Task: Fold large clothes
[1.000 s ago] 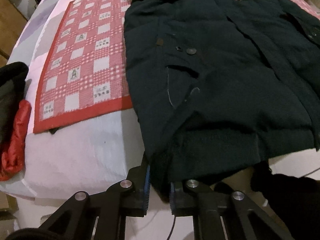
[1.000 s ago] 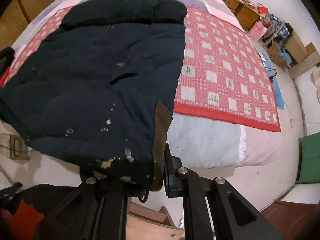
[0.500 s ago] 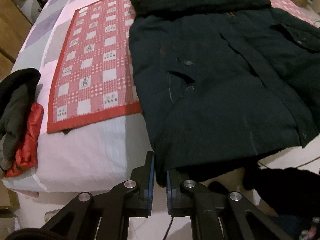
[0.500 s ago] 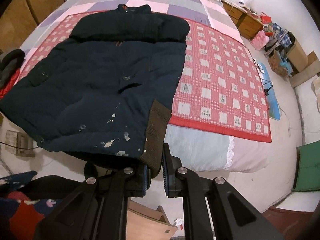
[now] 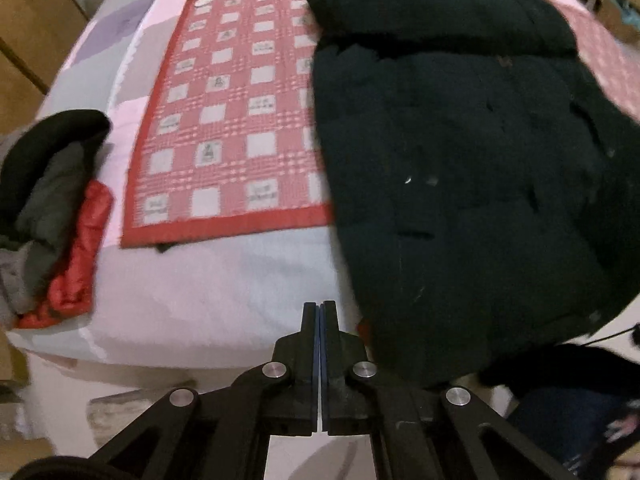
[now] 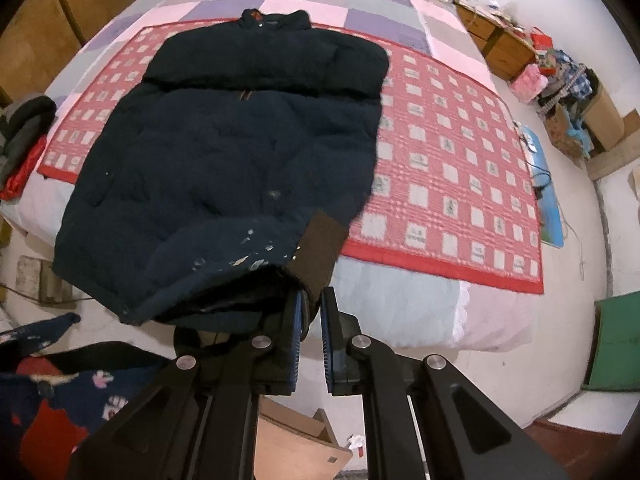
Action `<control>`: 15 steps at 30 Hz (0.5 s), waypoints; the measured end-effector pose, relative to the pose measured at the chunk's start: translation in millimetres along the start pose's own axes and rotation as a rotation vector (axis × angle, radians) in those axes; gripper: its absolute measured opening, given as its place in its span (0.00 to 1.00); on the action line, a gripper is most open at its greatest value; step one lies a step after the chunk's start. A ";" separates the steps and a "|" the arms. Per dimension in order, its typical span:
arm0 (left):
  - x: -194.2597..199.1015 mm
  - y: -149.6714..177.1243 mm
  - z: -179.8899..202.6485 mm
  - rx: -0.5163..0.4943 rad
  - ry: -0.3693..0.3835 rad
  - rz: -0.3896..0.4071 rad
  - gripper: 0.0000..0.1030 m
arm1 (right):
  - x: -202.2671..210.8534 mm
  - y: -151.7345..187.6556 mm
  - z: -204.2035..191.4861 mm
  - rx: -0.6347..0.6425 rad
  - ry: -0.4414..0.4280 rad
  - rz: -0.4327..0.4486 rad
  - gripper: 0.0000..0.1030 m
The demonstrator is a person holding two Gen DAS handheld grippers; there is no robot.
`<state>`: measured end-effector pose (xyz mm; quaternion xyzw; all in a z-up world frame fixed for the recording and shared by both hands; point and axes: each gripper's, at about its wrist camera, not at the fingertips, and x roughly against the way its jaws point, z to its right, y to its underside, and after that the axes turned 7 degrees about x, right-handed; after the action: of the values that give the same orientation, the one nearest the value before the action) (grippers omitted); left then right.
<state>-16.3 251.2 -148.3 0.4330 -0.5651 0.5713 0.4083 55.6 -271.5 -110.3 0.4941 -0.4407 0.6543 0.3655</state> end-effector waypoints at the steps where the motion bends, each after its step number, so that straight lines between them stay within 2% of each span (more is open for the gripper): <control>1: -0.5 3.4 3.5 -0.008 0.026 0.010 0.00 | -4.1 -1.0 -1.3 0.000 -0.005 -0.003 0.09; 4: -8.4 22.7 15.7 -0.029 0.081 -0.009 0.01 | -10.7 1.0 1.1 -0.026 -0.022 -0.011 0.09; 6: -22.2 45.7 26.8 -0.021 0.132 -0.053 0.01 | -9.3 -2.0 7.2 -0.055 -0.035 -0.006 0.09; 8: -32.5 64.0 38.5 -0.030 0.149 -0.078 0.01 | -4.0 -10.1 11.8 -0.067 -0.044 0.009 0.09; 11: -43.7 84.8 57.0 -0.012 0.177 -0.105 0.10 | 9.1 -28.4 16.0 -0.058 -0.056 0.047 0.09; 12: -45.0 89.7 60.4 -0.002 0.182 -0.101 0.16 | 14.6 -36.2 16.2 -0.051 -0.059 0.062 0.09; 13: -45.6 92.4 63.0 0.006 0.179 -0.098 0.26 | 19.9 -43.6 16.1 -0.042 -0.061 0.079 0.09; 15: -52.8 103.5 65.6 0.021 0.141 -0.098 0.38 | 28.0 -57.7 16.9 -0.036 -0.069 0.103 0.09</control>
<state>-97.7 184.0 -229.9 0.4231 -0.5073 0.5855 0.4699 106.9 -266.3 -68.7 0.4864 -0.4896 0.6469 0.3244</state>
